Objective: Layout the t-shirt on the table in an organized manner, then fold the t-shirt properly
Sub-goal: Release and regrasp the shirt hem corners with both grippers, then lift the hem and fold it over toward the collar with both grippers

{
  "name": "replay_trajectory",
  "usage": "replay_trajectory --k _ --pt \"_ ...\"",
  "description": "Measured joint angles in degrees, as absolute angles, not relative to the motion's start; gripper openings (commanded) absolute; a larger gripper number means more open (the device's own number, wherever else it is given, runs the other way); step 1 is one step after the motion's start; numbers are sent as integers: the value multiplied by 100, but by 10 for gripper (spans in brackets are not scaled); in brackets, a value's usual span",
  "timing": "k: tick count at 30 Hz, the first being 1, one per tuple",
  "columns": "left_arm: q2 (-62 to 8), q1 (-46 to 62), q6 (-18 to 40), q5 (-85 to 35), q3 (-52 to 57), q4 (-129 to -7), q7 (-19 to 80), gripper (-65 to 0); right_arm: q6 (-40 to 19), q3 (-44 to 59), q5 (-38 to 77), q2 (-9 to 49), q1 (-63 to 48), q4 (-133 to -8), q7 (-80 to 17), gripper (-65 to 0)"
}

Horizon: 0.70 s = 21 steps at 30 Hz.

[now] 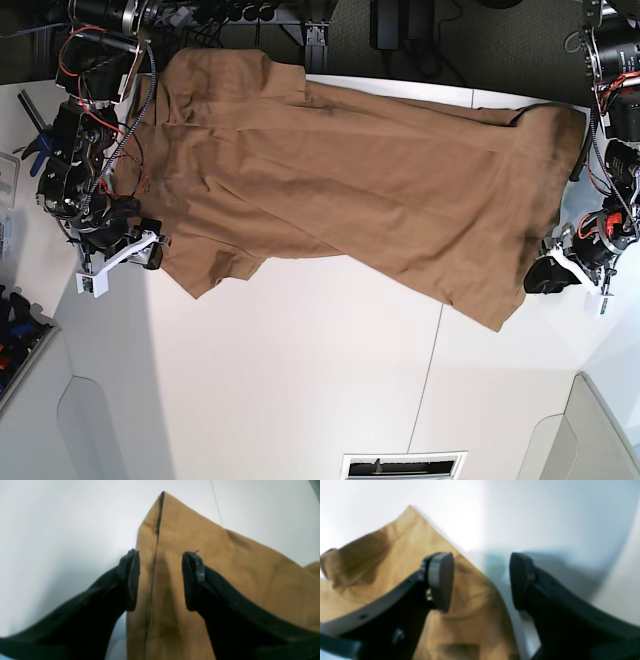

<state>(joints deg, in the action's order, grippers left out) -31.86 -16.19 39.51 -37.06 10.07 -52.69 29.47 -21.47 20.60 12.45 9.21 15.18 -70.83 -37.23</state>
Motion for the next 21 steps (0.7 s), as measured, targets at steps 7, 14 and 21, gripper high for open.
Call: replay_trajectory --k 7,14,21 --pt "-3109 -1660 3793 -3094 1009 -4915 2449 -348 -2285 2060 1385 921 1522 -7048 -3754 -292" --pt "-2856 -1667 3798 -3100 1013 -4827 2397 -348 -2294 2060 1726 921 1522 -7048 -3927 -292" --pt "-2665 -1673 3885 -3100 1015 -4827 2373 -558 -2539 1925 1992 917 1527 -7048 -4160 -318"
